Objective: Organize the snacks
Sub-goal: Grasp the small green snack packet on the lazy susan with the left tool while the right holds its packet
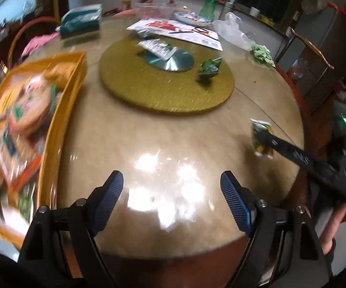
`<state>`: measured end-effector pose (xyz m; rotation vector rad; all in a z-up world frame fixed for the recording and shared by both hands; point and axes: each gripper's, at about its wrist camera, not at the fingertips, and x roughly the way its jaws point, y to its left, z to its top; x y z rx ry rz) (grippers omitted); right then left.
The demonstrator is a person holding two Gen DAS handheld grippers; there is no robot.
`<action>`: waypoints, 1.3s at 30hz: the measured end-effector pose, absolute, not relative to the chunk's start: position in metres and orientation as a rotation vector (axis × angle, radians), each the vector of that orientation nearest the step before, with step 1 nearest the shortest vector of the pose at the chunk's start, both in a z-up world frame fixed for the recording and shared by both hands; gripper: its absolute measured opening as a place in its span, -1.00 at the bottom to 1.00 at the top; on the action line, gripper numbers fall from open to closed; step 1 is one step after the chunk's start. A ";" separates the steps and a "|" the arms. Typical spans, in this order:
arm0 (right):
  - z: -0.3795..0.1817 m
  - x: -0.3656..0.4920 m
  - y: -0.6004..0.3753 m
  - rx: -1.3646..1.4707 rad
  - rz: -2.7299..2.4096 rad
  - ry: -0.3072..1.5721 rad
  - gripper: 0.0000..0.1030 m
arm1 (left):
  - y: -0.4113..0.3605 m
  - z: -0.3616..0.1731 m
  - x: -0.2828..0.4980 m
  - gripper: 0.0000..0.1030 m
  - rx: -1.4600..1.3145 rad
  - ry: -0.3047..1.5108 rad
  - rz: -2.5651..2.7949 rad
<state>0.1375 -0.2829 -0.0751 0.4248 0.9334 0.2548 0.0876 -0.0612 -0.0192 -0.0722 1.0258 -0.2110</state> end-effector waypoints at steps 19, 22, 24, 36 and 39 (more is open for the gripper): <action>-0.080 0.137 -0.317 0.437 0.152 0.843 -0.62 | -0.152 -0.028 0.307 0.42 -0.021 1.079 -0.240; -0.081 0.139 -0.319 0.454 0.160 0.844 -0.62 | -0.161 -0.049 0.314 -0.02 0.029 1.140 -0.235; -0.081 0.139 -0.319 0.452 0.160 0.844 -0.62 | -0.159 -0.056 0.311 -0.34 0.037 1.153 -0.211; -0.080 0.140 -0.308 0.402 0.223 0.855 -0.62 | -0.105 -0.054 0.149 -0.36 0.098 1.114 -0.150; -0.079 0.139 -0.304 0.386 0.239 0.858 -0.62 | -0.090 -0.054 0.102 -0.36 0.101 1.085 -0.132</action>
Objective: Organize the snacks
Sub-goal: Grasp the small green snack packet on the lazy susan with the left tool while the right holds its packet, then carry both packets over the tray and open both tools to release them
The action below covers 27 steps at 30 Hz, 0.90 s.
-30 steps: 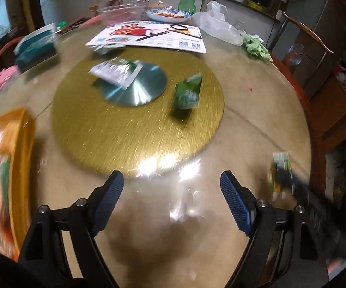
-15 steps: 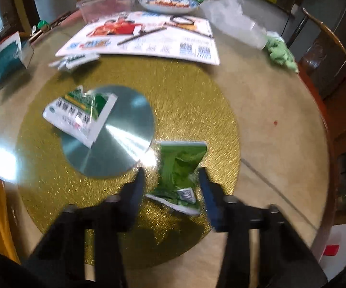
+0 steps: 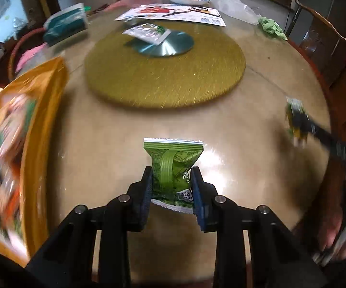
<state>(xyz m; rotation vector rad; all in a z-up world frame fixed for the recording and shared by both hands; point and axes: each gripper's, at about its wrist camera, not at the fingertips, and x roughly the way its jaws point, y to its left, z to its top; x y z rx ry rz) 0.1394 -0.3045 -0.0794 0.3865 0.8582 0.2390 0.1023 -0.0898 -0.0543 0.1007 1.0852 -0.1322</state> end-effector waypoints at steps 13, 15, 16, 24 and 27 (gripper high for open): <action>-0.075 0.119 -0.278 0.430 0.351 0.885 -0.64 | -0.018 -0.028 0.042 -0.36 -0.070 0.996 -0.103; -0.069 0.108 -0.255 0.418 0.403 0.887 -0.64 | 0.002 -0.017 0.035 -0.36 -0.116 0.973 -0.078; -0.065 0.104 -0.242 0.412 0.439 0.887 -0.64 | 0.013 -0.013 0.033 -0.36 -0.138 0.965 -0.063; -0.024 0.093 -0.124 0.323 0.791 0.906 -0.64 | 0.128 0.026 0.007 -0.36 -0.262 0.854 0.164; -0.013 0.093 -0.080 0.269 0.888 0.908 -0.64 | 0.168 0.031 0.008 -0.37 -0.284 0.846 0.261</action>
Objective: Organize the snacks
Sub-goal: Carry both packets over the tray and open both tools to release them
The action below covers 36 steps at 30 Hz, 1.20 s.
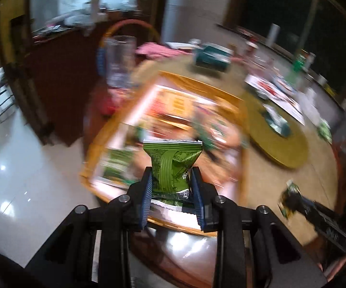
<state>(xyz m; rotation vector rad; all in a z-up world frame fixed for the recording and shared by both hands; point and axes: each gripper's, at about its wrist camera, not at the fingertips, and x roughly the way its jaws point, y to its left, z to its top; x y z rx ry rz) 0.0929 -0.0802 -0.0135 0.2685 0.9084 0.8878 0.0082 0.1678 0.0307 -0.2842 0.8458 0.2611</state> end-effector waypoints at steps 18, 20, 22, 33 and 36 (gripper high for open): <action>-0.026 0.078 0.034 0.086 1.008 0.974 -0.57 | 0.234 -0.017 0.047 -0.19 -0.310 0.943 0.230; -0.027 0.079 0.031 0.119 1.007 0.981 -0.52 | 0.239 -0.020 0.046 0.31 -0.336 0.951 0.231; -0.024 0.078 0.026 0.140 1.003 0.962 -0.35 | 0.239 -0.015 0.037 0.38 -0.347 0.912 0.248; -0.008 0.072 -0.019 0.264 0.888 0.892 0.24 | 0.193 0.017 -0.015 0.73 -0.256 0.747 0.378; -0.011 0.067 -0.025 0.277 0.863 0.895 0.24 | 0.176 0.018 -0.018 0.73 -0.219 0.755 0.423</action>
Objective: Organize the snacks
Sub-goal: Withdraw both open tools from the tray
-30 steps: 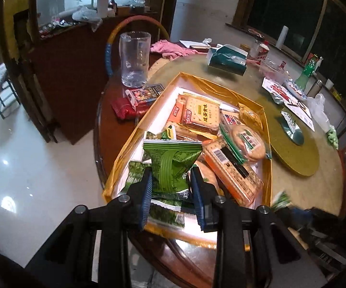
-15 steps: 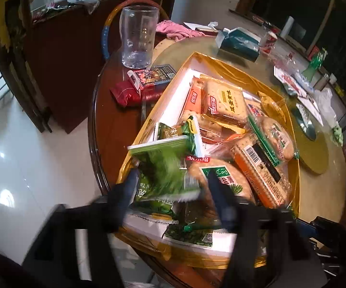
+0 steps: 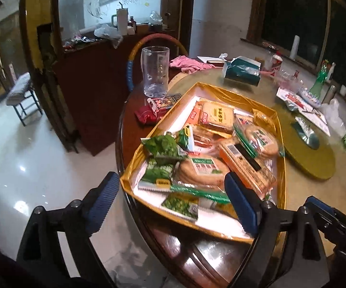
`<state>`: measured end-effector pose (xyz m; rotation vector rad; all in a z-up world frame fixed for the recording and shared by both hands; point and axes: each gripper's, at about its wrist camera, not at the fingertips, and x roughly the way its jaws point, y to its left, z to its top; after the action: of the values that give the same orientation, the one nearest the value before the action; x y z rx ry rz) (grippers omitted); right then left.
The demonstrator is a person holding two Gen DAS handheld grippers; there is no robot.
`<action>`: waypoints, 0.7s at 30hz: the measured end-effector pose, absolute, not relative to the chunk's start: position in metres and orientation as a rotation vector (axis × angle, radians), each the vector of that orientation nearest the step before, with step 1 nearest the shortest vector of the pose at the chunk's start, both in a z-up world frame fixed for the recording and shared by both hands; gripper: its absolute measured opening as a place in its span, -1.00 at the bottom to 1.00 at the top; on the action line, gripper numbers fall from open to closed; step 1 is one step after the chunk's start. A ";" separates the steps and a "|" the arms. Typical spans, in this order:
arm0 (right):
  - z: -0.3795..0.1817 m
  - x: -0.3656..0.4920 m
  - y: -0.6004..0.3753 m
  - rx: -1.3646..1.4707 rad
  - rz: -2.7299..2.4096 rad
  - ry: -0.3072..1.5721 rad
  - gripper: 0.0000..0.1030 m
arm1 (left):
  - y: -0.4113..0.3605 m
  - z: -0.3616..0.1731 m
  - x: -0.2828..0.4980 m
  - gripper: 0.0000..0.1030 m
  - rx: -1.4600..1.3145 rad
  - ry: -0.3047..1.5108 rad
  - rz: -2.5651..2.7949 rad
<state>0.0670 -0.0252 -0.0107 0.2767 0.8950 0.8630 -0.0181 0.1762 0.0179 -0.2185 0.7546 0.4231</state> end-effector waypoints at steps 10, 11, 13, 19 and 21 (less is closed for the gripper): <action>-0.006 0.040 -0.036 0.240 0.807 0.858 0.25 | 0.125 0.039 -0.037 0.78 -0.168 0.727 0.454; -0.006 0.038 -0.038 0.246 0.807 0.859 0.25 | 0.119 0.040 -0.039 0.78 -0.149 0.733 0.463; -0.008 0.035 -0.043 0.257 0.798 0.860 0.25 | 0.109 0.042 -0.043 0.78 -0.108 0.740 0.479; -0.006 0.029 -0.053 0.280 0.778 0.858 0.26 | 0.092 0.043 -0.056 0.79 -0.037 0.766 0.503; -0.004 0.025 -0.054 0.271 0.768 0.845 0.26 | 0.089 0.041 -0.059 0.79 -0.020 0.777 0.503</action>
<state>0.0252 -0.0541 -0.0039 0.2708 0.8454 0.7676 -0.0586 0.0891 0.0413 -0.0202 0.7766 0.5032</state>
